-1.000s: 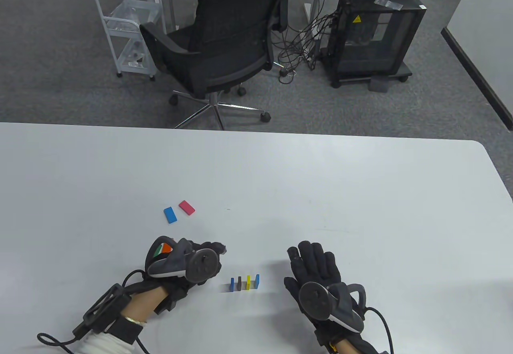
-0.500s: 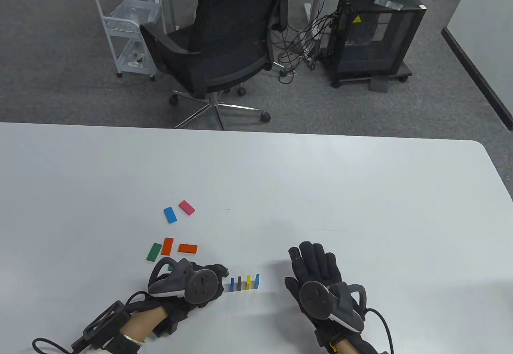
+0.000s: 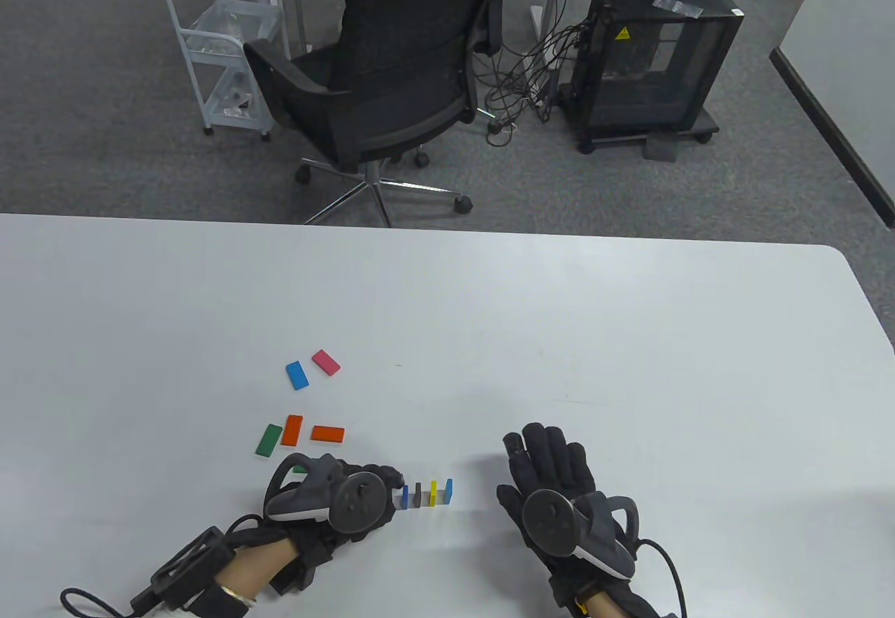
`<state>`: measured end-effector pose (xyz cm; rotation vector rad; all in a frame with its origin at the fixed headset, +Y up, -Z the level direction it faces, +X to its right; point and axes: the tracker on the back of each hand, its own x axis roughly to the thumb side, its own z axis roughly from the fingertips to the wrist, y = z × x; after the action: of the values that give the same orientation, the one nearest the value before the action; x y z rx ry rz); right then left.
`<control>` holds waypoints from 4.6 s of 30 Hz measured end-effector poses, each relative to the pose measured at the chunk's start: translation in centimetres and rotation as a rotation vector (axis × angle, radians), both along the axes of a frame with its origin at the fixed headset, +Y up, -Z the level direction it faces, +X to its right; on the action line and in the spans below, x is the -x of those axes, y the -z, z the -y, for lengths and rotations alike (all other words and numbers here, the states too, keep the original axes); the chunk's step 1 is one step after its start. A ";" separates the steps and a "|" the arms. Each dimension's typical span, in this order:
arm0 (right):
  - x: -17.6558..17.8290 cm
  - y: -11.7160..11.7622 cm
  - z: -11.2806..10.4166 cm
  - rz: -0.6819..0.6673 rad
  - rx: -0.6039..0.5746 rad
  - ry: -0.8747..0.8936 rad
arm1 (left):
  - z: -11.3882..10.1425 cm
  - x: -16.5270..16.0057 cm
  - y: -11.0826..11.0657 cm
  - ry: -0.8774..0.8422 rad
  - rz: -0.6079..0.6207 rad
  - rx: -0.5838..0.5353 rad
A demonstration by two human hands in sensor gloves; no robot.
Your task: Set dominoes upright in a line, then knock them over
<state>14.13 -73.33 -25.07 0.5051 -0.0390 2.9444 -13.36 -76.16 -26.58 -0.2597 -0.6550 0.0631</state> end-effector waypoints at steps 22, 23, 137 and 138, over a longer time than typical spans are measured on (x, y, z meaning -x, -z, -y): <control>0.0 0.0 -0.1 -0.003 0.003 0.006 | -0.1 0.2 -0.1 0.003 -0.006 0.019; 0.0 0.0 -0.1 -0.003 0.002 0.006 | -0.2 0.2 0.0 0.007 -0.005 0.036; -0.3 0.4 0.2 0.013 0.035 0.014 | -0.4 1.6 -1.0 0.051 -0.082 -0.087; -0.3 0.4 0.2 0.013 0.036 0.013 | -0.5 1.5 -1.0 0.051 -0.080 -0.087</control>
<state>14.44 -73.56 -25.45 0.4792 0.0084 2.9296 -14.90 -75.70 -25.56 -0.1886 -0.5702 -0.0043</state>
